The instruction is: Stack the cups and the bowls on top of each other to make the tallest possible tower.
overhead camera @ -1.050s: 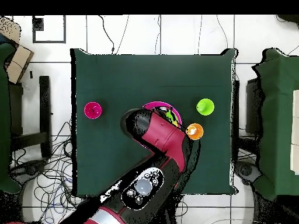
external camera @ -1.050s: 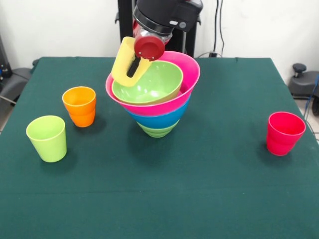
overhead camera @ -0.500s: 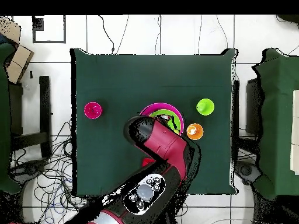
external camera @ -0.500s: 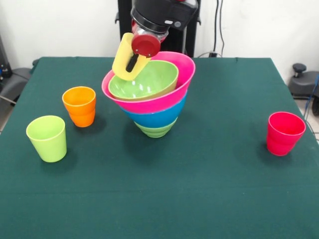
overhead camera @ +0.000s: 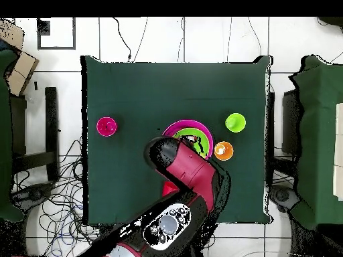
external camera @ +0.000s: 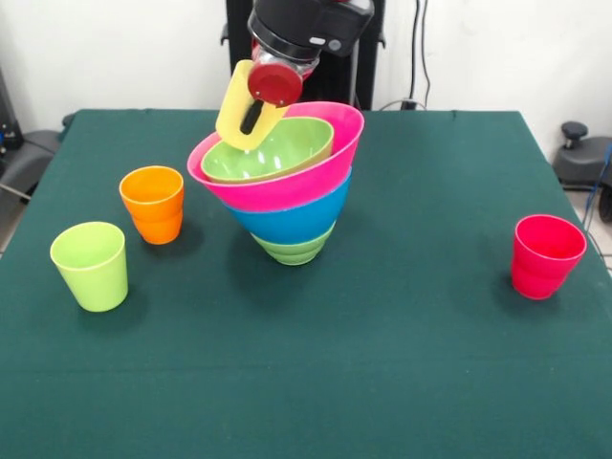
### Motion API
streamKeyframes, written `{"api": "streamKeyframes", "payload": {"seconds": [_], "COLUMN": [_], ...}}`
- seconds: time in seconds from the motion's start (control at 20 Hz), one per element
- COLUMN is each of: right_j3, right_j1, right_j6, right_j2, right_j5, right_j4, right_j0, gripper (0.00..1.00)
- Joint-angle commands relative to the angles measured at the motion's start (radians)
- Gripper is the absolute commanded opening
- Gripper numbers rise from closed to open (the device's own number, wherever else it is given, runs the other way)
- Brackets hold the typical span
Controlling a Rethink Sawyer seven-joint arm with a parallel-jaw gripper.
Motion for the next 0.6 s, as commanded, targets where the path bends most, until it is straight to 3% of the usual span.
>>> {"api": "streamKeyframes", "payload": {"seconds": [0.05, 0.25, 0.4, 0.6], "right_j3": [-0.011, -0.090, -0.160, -0.173], "right_j1": [0.042, 0.020, 0.061, 0.070], "right_j6": [0.231, 0.230, 0.238, 0.240], "right_j2": [0.097, 0.061, 0.028, 0.026], "right_j5": [-0.020, 0.058, 0.088, 0.097], "right_j4": [0.039, 0.048, 0.045, 0.052], "right_j0": [0.035, 0.026, 0.021, 0.020], "gripper": [0.00, 0.00, 0.00, 0.00]}}
